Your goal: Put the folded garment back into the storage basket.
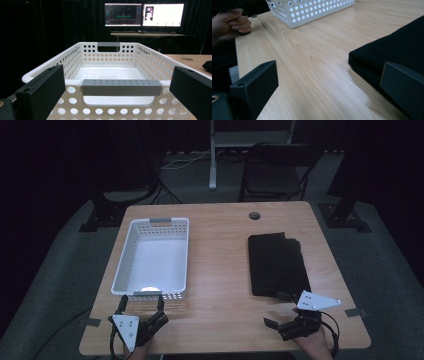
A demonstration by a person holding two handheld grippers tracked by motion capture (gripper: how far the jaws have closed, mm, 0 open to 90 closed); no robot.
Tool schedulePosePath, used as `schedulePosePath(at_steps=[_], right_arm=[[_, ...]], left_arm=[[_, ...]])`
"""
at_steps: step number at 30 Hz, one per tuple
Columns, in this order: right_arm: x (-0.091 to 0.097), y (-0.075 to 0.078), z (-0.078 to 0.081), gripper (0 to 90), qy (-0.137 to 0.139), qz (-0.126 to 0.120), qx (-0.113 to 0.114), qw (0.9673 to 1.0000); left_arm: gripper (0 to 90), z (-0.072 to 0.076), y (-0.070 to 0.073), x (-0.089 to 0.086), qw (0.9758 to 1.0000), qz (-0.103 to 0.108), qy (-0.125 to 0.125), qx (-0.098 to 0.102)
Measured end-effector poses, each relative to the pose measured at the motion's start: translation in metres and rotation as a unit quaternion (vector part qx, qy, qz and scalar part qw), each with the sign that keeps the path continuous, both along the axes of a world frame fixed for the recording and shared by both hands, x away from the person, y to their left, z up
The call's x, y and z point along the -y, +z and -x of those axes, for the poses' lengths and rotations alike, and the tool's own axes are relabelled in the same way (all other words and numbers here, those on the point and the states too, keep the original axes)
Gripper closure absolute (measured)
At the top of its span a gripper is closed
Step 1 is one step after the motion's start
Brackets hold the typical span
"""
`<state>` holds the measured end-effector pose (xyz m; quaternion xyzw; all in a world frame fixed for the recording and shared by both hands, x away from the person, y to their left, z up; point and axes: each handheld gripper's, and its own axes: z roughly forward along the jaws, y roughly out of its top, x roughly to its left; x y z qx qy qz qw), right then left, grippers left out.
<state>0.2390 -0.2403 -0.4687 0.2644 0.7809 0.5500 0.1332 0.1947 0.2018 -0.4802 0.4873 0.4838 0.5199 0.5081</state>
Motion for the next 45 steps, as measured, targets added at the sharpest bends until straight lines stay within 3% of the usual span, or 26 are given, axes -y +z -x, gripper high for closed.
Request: schedulePosePath(at_steps=[16,22,26,32,35,38,45], right_arm=[[-0.004,0.0,0.0,1.6,0.004,0.022,-0.003,0.9997],[-0.006,0.0,-0.003,1.6,0.019,0.033,-0.018,0.9991],[-0.004,0.001,-0.005,2.0,0.024,0.025,-0.02,0.9992],[-0.01,0.004,-0.001,2.1,0.026,0.044,-0.007,0.9987],[-0.013,0.008,0.002,3.1,0.031,0.049,0.0,0.9983],[-0.012,0.016,0.004,3.1,0.034,0.035,0.007,0.9988],[-0.013,0.037,0.009,3.1,0.047,0.032,0.017,0.9982]], left_arm=[[1.4,0.0,-0.001,0.001,0.9999,-0.002,0.008,0.006],[1.3,0.0,0.0,0.001,1.0,-0.002,0.004,0.004],[1.3,0.0,0.0,0.001,1.0,-0.003,0.004,0.004],[1.3,0.0,0.0,0.001,1.0,-0.003,-0.001,0.006],[1.3,0.0,0.0,0.001,1.0,-0.003,-0.002,0.006],[1.3,0.0,0.0,0.001,1.0,-0.003,-0.002,0.006],[1.3,0.0,0.0,0.001,1.0,-0.003,-0.002,0.006]])
